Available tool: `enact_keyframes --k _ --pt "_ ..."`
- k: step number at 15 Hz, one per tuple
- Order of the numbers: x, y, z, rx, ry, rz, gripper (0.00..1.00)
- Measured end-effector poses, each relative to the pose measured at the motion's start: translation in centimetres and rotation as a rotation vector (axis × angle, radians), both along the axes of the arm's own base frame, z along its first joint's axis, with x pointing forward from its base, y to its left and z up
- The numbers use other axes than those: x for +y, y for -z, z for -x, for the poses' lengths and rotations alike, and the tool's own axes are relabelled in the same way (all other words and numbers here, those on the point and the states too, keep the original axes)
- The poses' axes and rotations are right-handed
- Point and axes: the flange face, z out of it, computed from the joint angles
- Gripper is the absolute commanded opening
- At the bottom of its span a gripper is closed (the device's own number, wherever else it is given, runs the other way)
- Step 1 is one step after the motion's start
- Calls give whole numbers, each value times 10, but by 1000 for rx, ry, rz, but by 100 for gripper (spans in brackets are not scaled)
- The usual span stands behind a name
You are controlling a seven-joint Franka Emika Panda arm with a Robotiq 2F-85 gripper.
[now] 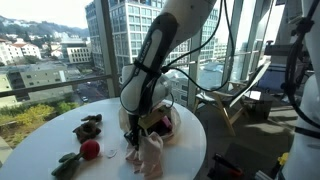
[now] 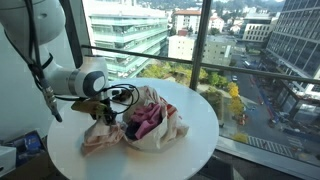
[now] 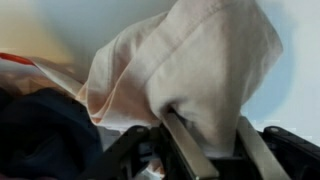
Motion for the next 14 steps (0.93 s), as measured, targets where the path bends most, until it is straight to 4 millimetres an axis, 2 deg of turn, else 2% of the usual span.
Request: enact_keyframes --k 3,4,11,12,13,14 --pt "3 4 4 3 14 40 96" --pt "4 6 6 9 16 50 100" --pt "6 36 21 73 22 68 100" --pt "6 41 23 82 22 68 75" --pt "5 45 24 87 21 69 75" --pt "5 49 25 91 21 69 68"
